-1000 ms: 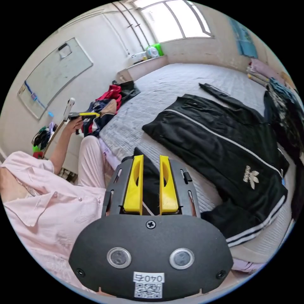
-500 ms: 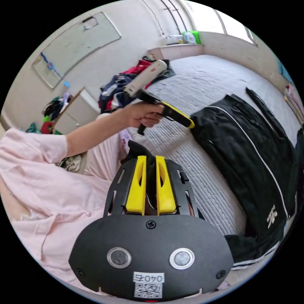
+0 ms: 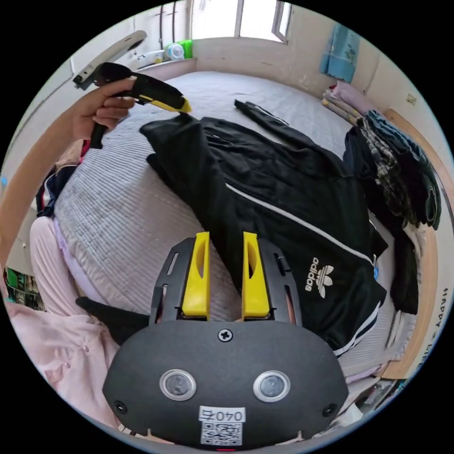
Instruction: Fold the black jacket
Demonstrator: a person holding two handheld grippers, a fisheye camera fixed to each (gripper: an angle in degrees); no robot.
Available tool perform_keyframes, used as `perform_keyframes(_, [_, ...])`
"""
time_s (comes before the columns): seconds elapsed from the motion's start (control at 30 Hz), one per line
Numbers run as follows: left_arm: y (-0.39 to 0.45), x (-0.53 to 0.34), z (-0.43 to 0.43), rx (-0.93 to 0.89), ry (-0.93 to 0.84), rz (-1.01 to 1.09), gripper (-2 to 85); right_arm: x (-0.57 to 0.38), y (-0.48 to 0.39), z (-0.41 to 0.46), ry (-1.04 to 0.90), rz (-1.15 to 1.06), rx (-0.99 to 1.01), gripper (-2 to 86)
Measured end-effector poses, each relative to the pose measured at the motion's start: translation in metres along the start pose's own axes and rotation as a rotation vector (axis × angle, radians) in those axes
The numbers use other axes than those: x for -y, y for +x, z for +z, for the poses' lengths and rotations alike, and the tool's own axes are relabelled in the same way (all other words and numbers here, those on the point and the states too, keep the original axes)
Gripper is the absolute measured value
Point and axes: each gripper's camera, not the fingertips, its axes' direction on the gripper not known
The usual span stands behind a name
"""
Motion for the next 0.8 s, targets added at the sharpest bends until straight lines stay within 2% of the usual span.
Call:
perform_keyframes(0.03, [-0.009, -0.001, 0.001, 0.046, 0.019, -0.039, -1.0, 0.002, 0.006, 0.007, -0.026, -0.005, 0.003, 11.1])
perform_keyframes(0.1, [-0.02, -0.013, -0.008, 0.07, 0.062, -0.021, -1.0, 0.003, 0.036, 0.022, -0.04, 0.042, 0.157, 11.2])
perform_keyframes(0.3, [-0.041, -0.092, -0.045, 0.033, 0.154, 0.105, -0.9, -0.004, 0.101, 0.038, -0.051, 0.221, 0.467, 10.7])
perform_keyframes(0.5, [-0.051, -0.167, -0.061, -0.144, 0.336, 0.128, 2.6, -0.012, 0.11, 0.045, -0.053, 0.205, 0.434, 10.7])
perform_keyframes(0.63, [-0.05, -0.161, -0.038, -0.071, 0.289, 0.193, 4.8, -0.018, 0.116, 0.049, -0.05, 0.202, 0.425, 10.6])
perform_keyframes(0.8, [-0.054, -0.135, -0.016, -0.095, 0.235, 0.218, 5.5, -0.028, 0.13, 0.057, -0.049, 0.215, 0.444, 10.7])
